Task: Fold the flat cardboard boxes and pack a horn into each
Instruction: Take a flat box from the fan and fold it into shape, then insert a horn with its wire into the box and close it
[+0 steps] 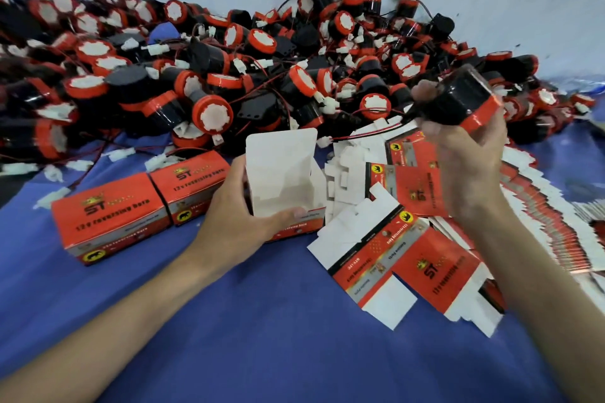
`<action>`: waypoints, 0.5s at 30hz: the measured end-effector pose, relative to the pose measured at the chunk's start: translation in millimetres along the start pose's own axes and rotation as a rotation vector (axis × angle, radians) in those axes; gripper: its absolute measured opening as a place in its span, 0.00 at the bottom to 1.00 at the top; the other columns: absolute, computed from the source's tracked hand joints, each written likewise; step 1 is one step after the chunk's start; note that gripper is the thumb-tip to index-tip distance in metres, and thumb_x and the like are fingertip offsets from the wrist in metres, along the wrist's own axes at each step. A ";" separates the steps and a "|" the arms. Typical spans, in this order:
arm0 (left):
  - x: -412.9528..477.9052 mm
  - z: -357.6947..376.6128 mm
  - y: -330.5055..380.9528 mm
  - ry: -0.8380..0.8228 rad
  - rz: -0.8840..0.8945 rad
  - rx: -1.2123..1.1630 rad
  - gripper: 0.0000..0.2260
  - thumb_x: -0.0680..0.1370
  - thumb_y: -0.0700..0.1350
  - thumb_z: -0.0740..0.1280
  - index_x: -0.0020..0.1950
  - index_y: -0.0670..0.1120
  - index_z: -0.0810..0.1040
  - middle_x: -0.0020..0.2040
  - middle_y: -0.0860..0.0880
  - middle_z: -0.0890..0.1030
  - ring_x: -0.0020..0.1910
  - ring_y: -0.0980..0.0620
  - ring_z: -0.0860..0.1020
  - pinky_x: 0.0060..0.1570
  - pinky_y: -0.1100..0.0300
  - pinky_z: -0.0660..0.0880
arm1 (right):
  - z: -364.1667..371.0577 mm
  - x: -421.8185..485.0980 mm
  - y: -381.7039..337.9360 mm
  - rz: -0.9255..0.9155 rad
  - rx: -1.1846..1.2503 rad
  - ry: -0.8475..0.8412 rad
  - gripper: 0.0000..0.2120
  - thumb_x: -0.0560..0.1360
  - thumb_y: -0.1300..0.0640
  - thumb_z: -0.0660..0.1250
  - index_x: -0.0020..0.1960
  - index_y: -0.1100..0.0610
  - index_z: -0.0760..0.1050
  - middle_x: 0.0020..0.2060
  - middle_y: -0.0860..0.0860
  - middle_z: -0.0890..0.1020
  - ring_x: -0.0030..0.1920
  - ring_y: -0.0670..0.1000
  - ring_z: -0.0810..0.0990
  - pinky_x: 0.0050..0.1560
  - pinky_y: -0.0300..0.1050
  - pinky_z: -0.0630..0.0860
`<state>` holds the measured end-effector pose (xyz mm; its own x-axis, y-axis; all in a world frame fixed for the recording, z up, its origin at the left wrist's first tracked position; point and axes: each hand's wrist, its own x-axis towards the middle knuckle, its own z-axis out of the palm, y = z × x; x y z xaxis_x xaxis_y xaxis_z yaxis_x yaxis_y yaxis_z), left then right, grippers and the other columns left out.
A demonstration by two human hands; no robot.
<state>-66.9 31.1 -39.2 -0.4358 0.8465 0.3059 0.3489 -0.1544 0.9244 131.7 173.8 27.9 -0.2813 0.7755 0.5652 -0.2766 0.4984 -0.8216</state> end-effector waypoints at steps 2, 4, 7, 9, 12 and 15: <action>-0.4 0.1 0.4 -0.011 -0.012 0.002 0.28 0.61 0.54 0.76 0.56 0.62 0.68 0.55 0.65 0.76 0.53 0.71 0.74 0.45 0.77 0.70 | 4.9 -5.3 -0.3 0.036 0.220 -0.052 0.16 0.68 0.61 0.66 0.54 0.63 0.68 0.42 0.52 0.82 0.46 0.56 0.82 0.56 0.54 0.76; -0.5 0.1 -0.4 -0.026 -0.022 0.010 0.28 0.62 0.51 0.78 0.56 0.62 0.68 0.55 0.65 0.77 0.54 0.70 0.74 0.46 0.76 0.70 | 11.6 -9.4 -0.8 0.175 0.369 -0.078 0.06 0.70 0.62 0.60 0.47 0.61 0.69 0.38 0.51 0.80 0.37 0.53 0.81 0.48 0.51 0.78; -0.2 0.5 0.3 -0.033 -0.023 0.011 0.28 0.61 0.54 0.76 0.56 0.62 0.68 0.56 0.64 0.76 0.55 0.70 0.74 0.47 0.76 0.71 | 18.5 -14.5 1.8 0.389 0.454 -0.136 0.15 0.71 0.55 0.59 0.55 0.61 0.67 0.40 0.51 0.75 0.32 0.47 0.72 0.31 0.41 0.72; -0.3 0.8 1.9 -0.037 -0.025 -0.005 0.29 0.60 0.55 0.75 0.57 0.62 0.68 0.56 0.64 0.76 0.54 0.71 0.74 0.45 0.77 0.70 | 21.3 -16.9 1.7 0.454 0.346 -0.160 0.26 0.72 0.47 0.59 0.66 0.59 0.64 0.41 0.50 0.74 0.32 0.45 0.68 0.26 0.36 0.64; -0.6 0.4 3.2 -0.046 -0.029 -0.015 0.29 0.59 0.56 0.75 0.56 0.61 0.68 0.55 0.64 0.77 0.53 0.71 0.74 0.44 0.77 0.70 | 24.6 -16.4 -4.1 0.422 0.091 -0.186 0.26 0.73 0.40 0.58 0.64 0.55 0.67 0.39 0.48 0.73 0.30 0.45 0.64 0.29 0.38 0.60; -0.3 -0.5 1.0 -0.052 -0.042 0.002 0.29 0.59 0.57 0.75 0.56 0.63 0.68 0.54 0.65 0.77 0.53 0.70 0.75 0.45 0.76 0.71 | 34.6 -10.1 -20.1 0.221 -0.211 -0.268 0.15 0.71 0.40 0.65 0.55 0.43 0.70 0.38 0.37 0.78 0.34 0.39 0.75 0.34 0.33 0.70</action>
<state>-66.8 30.5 -38.3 -0.4065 0.8775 0.2544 0.3330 -0.1169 0.9356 108.3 142.5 41.3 -0.5500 0.7585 0.3496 0.0039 0.4209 -0.9071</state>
